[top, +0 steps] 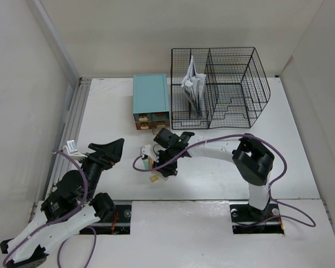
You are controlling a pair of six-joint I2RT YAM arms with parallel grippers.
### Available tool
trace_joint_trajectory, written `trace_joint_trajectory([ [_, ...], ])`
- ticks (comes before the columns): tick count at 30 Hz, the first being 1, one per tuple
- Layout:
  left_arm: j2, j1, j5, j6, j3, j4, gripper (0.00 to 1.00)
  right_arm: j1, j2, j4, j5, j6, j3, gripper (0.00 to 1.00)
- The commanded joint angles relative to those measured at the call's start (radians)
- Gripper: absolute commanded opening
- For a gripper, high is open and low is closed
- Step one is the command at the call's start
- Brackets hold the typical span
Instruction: Organize the desk
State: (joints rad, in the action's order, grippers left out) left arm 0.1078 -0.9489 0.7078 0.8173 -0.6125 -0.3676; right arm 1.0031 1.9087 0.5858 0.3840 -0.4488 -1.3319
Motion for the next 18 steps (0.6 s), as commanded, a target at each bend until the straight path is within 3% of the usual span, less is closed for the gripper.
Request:
trace_joint_trajectory([
  [1, -0.01, -0.004, -0.014, 0.002, 0.016, 0.013, 0.99, 0.006, 0.03, -0.026, -0.006, 0.015, -0.016, 0.47],
  [18, -0.019, -0.004, -0.024, -0.017, 0.025, 0.042, 0.99, 0.006, 0.059, -0.053, -0.123, 0.044, -0.035, 0.48],
])
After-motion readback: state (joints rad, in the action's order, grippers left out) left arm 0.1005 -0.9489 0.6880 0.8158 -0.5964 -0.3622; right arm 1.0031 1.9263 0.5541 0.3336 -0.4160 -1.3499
